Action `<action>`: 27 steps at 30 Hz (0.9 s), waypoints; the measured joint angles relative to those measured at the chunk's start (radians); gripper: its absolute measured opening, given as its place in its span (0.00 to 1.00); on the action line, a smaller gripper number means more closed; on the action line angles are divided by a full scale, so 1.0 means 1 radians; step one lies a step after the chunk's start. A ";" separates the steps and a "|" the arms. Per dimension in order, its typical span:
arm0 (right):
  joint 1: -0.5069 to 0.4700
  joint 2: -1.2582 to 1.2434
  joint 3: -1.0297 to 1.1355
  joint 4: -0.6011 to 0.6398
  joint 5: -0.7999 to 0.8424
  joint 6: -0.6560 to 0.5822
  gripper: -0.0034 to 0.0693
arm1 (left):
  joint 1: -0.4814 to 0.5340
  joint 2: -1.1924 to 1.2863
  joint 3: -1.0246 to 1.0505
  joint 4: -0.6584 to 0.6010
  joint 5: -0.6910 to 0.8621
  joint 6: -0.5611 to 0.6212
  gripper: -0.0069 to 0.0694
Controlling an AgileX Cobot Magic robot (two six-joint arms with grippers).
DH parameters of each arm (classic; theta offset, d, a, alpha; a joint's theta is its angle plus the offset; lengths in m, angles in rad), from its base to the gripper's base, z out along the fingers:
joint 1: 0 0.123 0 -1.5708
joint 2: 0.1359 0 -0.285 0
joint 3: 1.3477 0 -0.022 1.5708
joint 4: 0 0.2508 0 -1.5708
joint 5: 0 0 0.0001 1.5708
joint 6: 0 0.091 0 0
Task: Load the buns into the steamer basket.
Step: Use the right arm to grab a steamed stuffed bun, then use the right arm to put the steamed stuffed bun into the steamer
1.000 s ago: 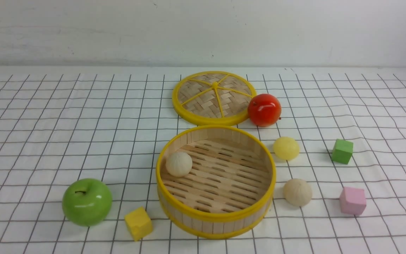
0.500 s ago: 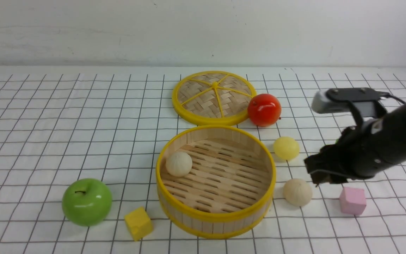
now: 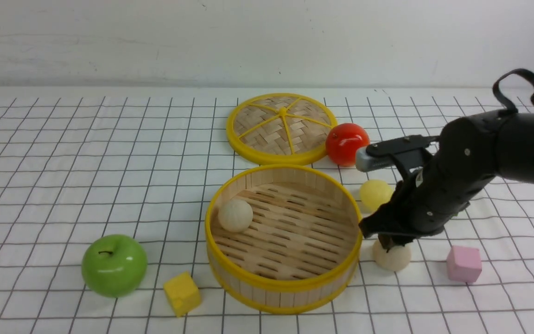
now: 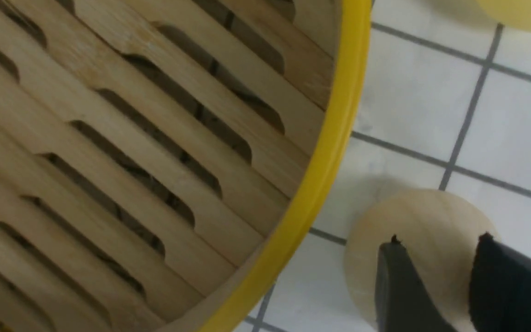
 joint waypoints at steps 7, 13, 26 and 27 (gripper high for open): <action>0.000 0.035 -0.009 -0.019 -0.009 0.002 0.38 | 0.000 0.000 0.000 0.000 0.000 0.000 0.17; 0.000 0.033 -0.009 -0.019 0.000 0.004 0.28 | 0.000 0.000 0.000 0.000 0.000 0.000 0.18; 0.000 -0.064 -0.061 -0.019 0.095 0.004 0.05 | 0.000 0.000 0.000 -0.006 0.000 0.000 0.19; 0.000 -0.084 -0.083 -0.018 0.110 0.004 0.05 | 0.000 0.000 0.000 -0.001 0.000 0.000 0.19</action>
